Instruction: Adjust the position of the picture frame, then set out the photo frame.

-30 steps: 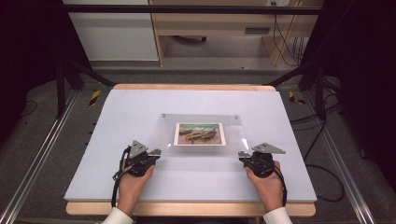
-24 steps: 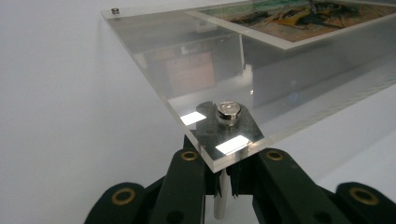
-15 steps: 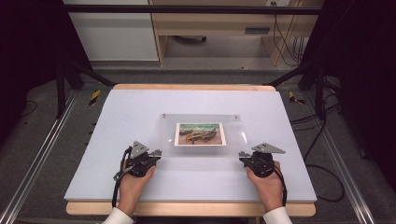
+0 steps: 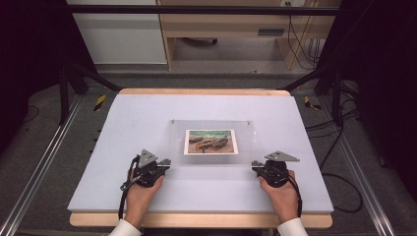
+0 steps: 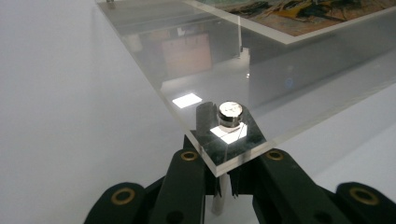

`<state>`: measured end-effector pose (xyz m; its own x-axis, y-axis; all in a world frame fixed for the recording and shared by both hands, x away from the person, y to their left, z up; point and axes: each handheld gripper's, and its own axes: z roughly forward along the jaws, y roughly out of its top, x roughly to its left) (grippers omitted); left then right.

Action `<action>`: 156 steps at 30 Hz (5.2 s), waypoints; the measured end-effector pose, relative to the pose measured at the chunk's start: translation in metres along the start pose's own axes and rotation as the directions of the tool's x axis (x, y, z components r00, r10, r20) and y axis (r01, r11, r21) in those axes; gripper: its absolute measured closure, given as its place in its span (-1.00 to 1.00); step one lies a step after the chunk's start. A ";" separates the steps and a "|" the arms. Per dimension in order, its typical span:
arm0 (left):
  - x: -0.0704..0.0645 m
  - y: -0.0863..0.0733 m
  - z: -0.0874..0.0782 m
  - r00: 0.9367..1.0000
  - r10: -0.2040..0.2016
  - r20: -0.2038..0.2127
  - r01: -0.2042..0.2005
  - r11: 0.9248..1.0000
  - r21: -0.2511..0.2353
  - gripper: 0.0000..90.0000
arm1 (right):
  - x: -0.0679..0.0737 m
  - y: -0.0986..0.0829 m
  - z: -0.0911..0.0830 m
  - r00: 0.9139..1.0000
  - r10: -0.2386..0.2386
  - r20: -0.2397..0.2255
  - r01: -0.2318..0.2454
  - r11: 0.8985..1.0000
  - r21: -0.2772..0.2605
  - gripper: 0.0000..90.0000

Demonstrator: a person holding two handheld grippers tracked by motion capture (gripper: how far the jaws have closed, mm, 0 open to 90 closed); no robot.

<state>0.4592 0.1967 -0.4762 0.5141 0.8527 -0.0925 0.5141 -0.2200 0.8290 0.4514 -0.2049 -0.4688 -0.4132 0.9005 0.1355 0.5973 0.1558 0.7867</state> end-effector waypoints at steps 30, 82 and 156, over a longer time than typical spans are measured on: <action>-0.003 -0.003 -0.016 0.996 0.035 0.086 -0.040 0.998 0.051 -0.59 | 0.005 -0.008 -0.018 1.000 -0.008 -0.013 0.008 1.000 0.004 -0.49; 0.039 0.040 0.015 0.929 -0.248 0.276 0.206 0.963 0.171 -0.71 | -0.030 0.044 0.019 0.963 0.182 -0.199 -0.158 0.979 0.128 -0.68; 0.047 0.066 0.025 0.993 -0.089 0.077 0.091 0.995 -0.027 -0.10 | -0.027 0.073 0.030 0.999 0.022 -0.035 -0.024 0.999 -0.048 -0.12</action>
<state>0.5342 0.2109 -0.4399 0.5173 0.8302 -0.2079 0.5403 -0.1284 0.8316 0.5264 -0.2055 -0.4333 -0.4237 0.8889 0.1739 0.5730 0.1144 0.8115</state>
